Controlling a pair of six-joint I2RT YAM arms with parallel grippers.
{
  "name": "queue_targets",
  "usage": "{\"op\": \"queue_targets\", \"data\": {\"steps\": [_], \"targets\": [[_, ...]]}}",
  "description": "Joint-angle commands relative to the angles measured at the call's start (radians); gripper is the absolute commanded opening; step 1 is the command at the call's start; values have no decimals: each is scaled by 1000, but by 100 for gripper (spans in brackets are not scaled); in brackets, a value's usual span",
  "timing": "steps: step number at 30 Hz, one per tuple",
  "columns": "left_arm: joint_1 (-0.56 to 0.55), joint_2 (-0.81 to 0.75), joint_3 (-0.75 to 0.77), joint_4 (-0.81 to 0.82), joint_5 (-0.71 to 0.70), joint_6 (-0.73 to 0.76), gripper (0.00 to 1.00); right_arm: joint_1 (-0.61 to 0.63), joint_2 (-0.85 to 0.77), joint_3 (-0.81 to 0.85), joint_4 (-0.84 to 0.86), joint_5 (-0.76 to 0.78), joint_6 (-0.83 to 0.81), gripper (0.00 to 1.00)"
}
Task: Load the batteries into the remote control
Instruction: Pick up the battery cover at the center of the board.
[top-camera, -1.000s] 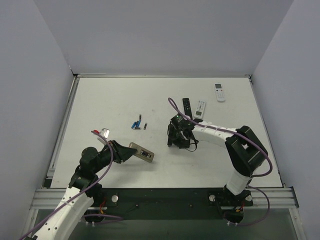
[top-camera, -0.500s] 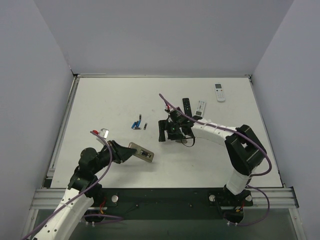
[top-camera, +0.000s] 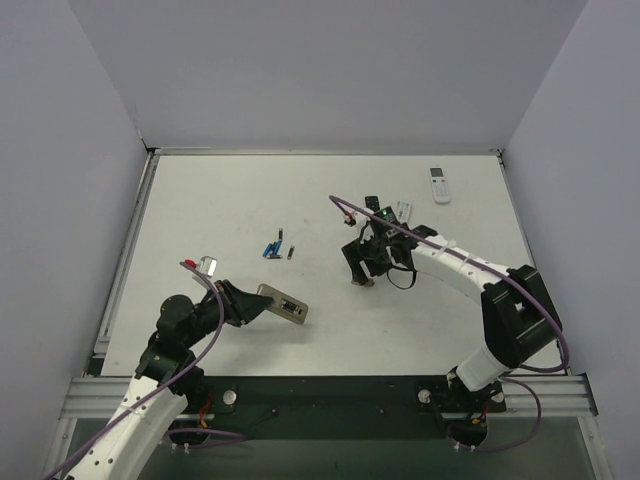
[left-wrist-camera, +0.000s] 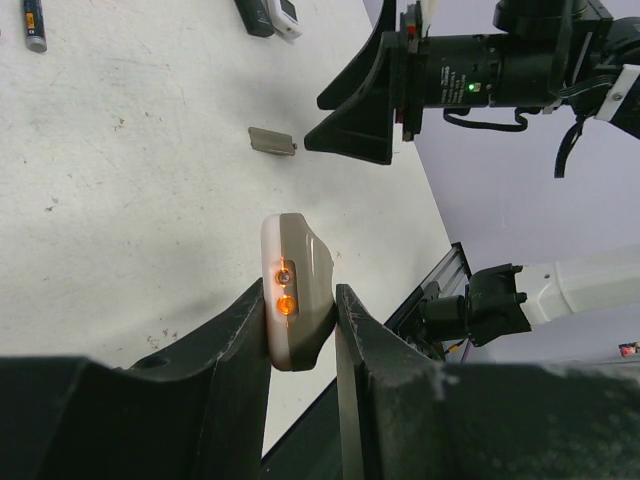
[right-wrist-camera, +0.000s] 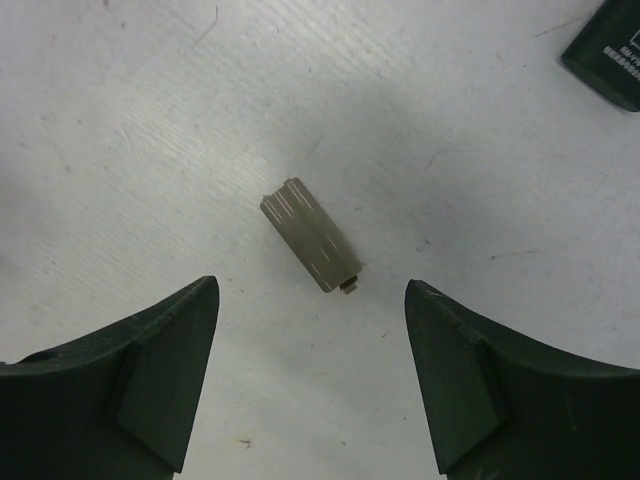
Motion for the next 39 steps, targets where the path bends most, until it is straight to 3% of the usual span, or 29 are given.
{"op": "queue_targets", "data": {"steps": [1,3,4,18,19,21,22,28,31,34,39], "targets": [[1,1,45,48,11,-5,0,3,68,14,-113,14,-197,65],[1,1,45,48,16,-6,0,-2,107,37,-150,-5,-240,64],[1,-1,45,48,16,-6,0,-2,118,43,-159,-12,-254,58],[1,7,31,65,19,-18,0,-11,233,123,-216,-72,-326,52],[1,7,26,69,21,-29,0,-10,236,126,-219,-78,-328,46],[1,11,14,86,21,-38,0,-10,243,126,-224,-85,-334,45],[1,10,10,91,21,-50,0,-8,242,128,-224,-86,-332,37],[1,14,-21,124,11,-103,0,-2,239,122,-231,-86,-331,19],[1,13,-50,153,1,-141,0,9,221,112,-228,-83,-325,19],[1,11,-73,173,-9,-165,0,9,211,108,-228,-75,-320,10],[1,10,-95,195,-21,-184,0,26,175,92,-217,-65,-297,6]]}}
